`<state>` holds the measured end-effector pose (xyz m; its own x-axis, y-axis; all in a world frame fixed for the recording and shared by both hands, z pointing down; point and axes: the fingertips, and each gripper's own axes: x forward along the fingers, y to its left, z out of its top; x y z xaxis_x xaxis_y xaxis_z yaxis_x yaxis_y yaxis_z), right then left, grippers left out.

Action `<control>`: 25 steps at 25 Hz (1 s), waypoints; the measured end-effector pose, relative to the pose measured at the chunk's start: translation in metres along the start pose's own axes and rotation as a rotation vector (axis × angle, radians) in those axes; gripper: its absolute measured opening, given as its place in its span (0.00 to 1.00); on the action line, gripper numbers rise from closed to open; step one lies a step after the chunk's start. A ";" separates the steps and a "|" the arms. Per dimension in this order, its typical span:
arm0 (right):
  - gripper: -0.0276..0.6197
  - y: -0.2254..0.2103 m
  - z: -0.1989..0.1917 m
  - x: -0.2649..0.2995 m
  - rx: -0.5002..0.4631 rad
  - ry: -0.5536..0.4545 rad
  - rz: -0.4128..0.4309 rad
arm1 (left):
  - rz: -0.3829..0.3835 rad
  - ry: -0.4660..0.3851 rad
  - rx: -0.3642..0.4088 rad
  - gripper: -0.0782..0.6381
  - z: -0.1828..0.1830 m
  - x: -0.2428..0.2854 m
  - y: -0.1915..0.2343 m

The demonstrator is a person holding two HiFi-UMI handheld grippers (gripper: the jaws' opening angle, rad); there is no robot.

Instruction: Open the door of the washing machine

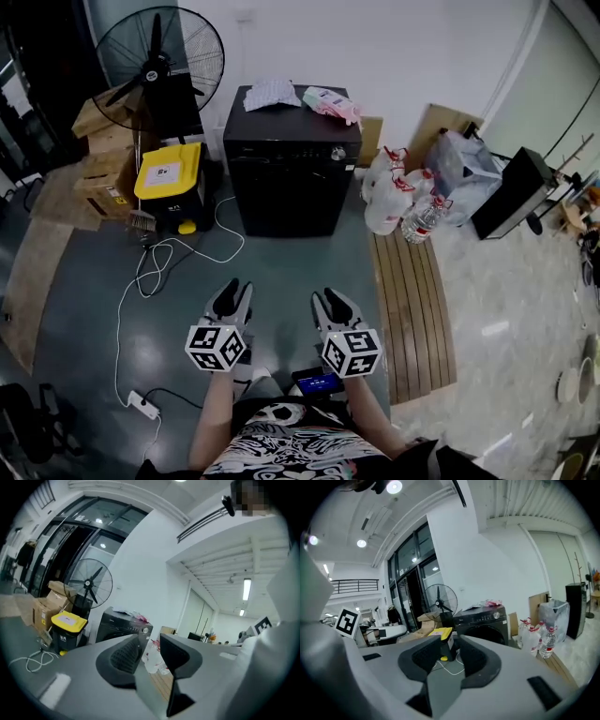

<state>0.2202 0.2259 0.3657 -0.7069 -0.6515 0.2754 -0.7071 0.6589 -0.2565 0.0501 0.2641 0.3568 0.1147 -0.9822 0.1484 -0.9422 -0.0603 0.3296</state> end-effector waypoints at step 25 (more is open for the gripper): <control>0.29 -0.092 0.023 0.387 -0.016 0.237 -0.134 | -0.093 0.305 0.183 0.31 -0.012 0.335 0.258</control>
<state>0.0115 -0.0961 0.4745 -0.5824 -0.6288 0.5153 -0.7927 0.5797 -0.1886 -0.1510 -0.0787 0.5031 0.2653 -0.8747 0.4057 -0.9608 -0.2048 0.1867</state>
